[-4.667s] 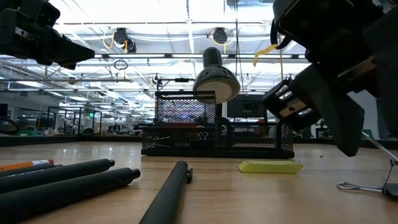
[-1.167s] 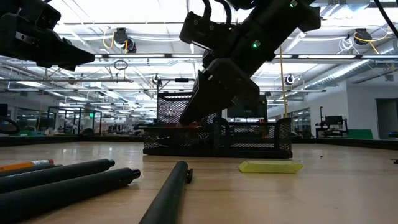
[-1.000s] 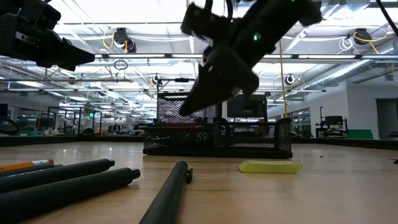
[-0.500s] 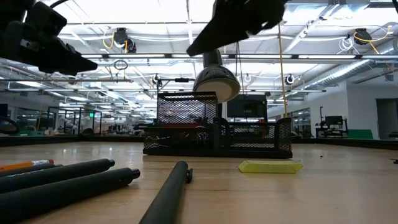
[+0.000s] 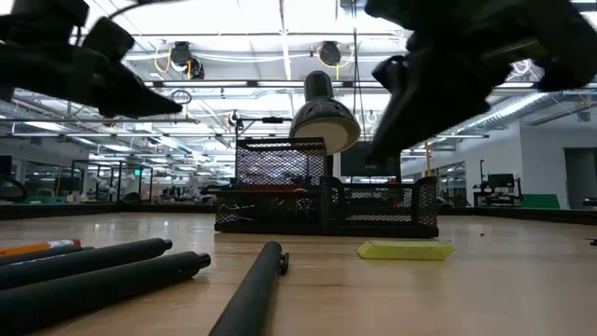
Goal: Pick and place office supplies into organizer
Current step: Adjust the desk organizer
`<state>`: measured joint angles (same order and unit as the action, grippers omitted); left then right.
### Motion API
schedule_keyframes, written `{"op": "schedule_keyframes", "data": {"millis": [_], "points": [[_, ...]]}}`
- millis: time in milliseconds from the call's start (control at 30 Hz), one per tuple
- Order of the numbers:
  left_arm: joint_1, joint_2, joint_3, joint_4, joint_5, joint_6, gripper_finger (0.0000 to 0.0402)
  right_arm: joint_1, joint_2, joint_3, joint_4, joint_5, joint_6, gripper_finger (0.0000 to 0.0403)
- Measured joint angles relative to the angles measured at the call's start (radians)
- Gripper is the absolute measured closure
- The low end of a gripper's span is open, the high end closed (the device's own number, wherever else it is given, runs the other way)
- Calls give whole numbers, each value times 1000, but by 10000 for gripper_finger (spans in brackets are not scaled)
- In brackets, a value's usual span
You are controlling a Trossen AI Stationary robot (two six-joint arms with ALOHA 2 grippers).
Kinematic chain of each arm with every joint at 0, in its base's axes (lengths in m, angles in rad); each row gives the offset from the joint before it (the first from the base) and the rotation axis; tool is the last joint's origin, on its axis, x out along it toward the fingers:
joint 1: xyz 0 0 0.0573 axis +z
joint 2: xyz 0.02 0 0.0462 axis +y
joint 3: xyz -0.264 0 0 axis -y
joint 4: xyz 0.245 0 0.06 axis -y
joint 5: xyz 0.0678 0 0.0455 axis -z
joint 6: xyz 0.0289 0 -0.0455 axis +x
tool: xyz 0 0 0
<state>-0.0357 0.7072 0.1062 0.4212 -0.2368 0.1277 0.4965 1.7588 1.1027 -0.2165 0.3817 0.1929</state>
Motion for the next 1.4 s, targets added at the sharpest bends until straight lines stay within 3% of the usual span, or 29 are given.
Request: {"op": "schedule_keyframes", "data": {"millis": [133, 500, 900, 1067, 1400], "points": [[64, 137, 0, 114, 55, -26, 400, 8, 0, 0, -46, -45, 46, 402], [185, 503, 4, 472, 189, -104, 401, -5, 0, -36, -63, -18, 58, 403], [184, 831, 235, 461, 266, -105, 401, -6, 0, -82, -48, -46, 113, 403], [184, 894, 268, 455, 297, -113, 401, -10, 0, -82, -89, -45, 115, 403], [146, 903, 283, 398, 316, -99, 401, -32, 0, -82, -180, -8, 170, 403]]}}
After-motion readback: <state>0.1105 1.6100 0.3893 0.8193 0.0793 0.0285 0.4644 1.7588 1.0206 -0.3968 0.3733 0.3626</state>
